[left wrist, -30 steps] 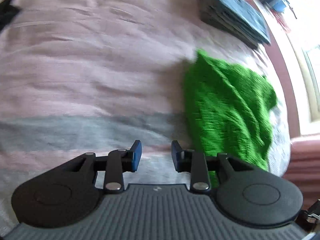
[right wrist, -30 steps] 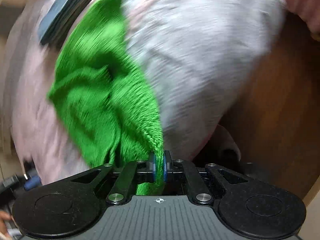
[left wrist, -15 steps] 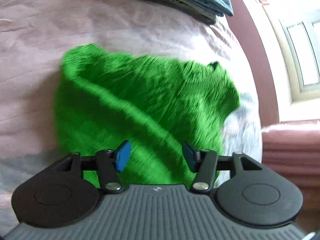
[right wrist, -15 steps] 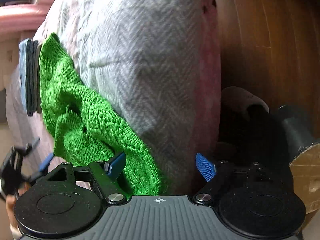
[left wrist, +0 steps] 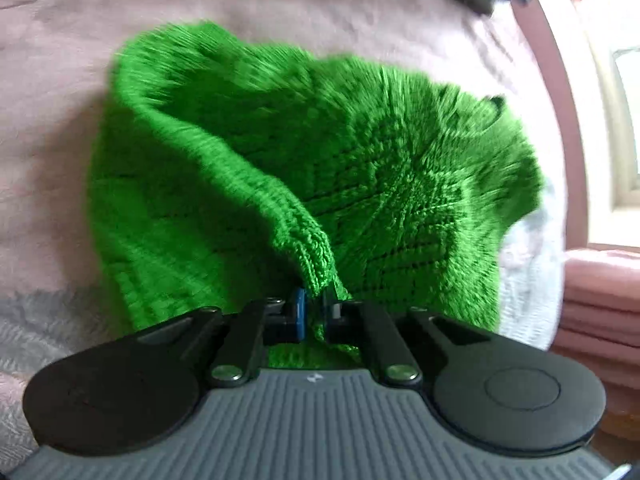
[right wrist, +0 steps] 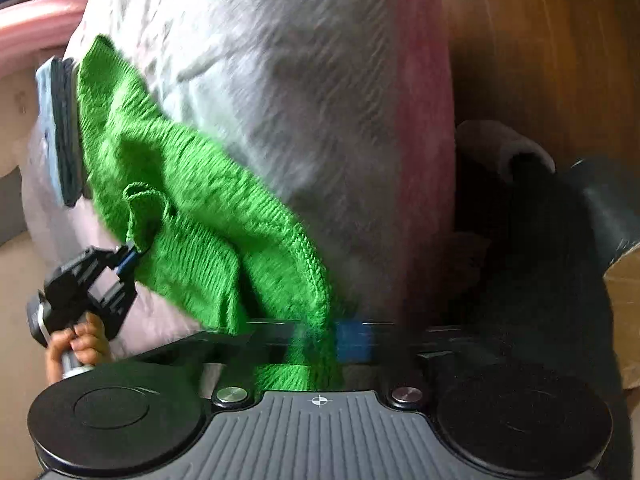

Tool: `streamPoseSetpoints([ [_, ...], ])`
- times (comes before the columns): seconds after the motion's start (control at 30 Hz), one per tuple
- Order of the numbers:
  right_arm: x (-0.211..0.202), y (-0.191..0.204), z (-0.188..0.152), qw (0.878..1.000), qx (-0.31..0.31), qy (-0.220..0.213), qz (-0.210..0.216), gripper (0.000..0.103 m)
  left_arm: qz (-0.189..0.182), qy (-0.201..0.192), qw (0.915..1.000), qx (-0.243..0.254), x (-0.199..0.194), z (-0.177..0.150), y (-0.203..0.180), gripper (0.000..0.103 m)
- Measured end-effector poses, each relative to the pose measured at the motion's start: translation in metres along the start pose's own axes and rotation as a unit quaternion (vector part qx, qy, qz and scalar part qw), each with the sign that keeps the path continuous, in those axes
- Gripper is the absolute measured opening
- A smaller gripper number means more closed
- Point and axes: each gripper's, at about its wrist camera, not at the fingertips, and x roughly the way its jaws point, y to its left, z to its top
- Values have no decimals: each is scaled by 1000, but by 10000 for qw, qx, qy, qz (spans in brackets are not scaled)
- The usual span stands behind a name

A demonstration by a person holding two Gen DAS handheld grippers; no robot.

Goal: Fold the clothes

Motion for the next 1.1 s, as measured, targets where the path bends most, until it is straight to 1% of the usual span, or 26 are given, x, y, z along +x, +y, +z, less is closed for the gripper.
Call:
streamPoseSetpoints([
  [0.1, -28, 25, -5, 9977, -441, -385, 341, 6, -430, -463, 9977, -228, -55, -17, 37, 5],
  [0.17, -49, 45, -9, 9941, -680, -617, 584, 6, -708, -851, 9928, -453, -96, -31, 68, 4],
  [0.23, -67, 70, -15, 9880, -1001, -819, 849, 6, -858, -1215, 9868, -644, -137, -42, 94, 4],
  [0.33, -96, 111, -25, 9741, -1519, -1102, 1262, 5, -1026, -1687, 9763, -885, -194, -63, 127, 3],
  [0.37, -107, 125, -29, 9678, -1717, -1184, 1410, 5, -1114, -1829, 9722, -944, -210, -69, 134, 3],
  [0.43, -125, 163, -41, 9507, -2268, -1275, 1690, 5, -1354, -2093, 9628, -1045, -237, -79, 144, 3],
  [0.47, -134, 182, -46, 9406, -2542, -1318, 1827, 5, -1498, -2217, 9572, -1107, -249, -83, 148, 2],
  [0.53, -150, 224, -56, 9165, -3127, -1365, 2089, 5, -1737, -2542, 9444, -1153, -271, -92, 151, 2],
  [0.6, -162, 269, -63, 8891, -3663, -1410, 2356, 5, -1817, -2945, 9315, -1125, -299, -90, 151, 2],
  [0.67, -161, 313, -66, 8698, -3983, -1417, 2542, 5, -1852, -3359, 9172, -1079, -329, -84, 152, 1],
  [0.73, -154, 357, -64, 8543, -4235, -1449, 2642, 5, -1883, -3767, 9011, -1032, -359, -78, 153, 1],
  [0.77, -149, 381, -62, 8495, -4316, -1438, 2672, 5, -1897, -3968, 8924, -1007, -374, -76, 154, 0],
  [0.83, -134, 426, -57, 8465, -4376, -1280, 2750, 5, -1923, -4365, 8737, -957, -403, -70, 155, 0],
  [0.9, -116, 466, -63, 8416, -4504, -1083, 2778, 5, -1945, -4752, 8533, -905, -433, -64, 156, 0],
  [0.93, -107, 486, -65, 8384, -4594, -984, 2762, 5, -1907, -4840, 8493, -905, -442, -63, 154, 0],
  [0.97, -102, 499, -70, 8331, -4745, -926, 2687, 5, -1829, -4843, 8506, -927, -446, -62, 152, 0],
  [1.03, -94, 504, -85, 8246, -4978, -709, 2591, 5, -1672, -4848, 8530, -971, -454, -61, 147, 0],
  [1.07, -89, 498, -88, 8210, -5073, -588, 2551, 5, -1594, -4850, 8541, -993, -458, -61, 144, 0],
  [1.1, -84, 492, -90, 8172, -5167, -465, 2509, 5, -1505, -4808, 8579, -1009, -454, -64, 142, 0],
])
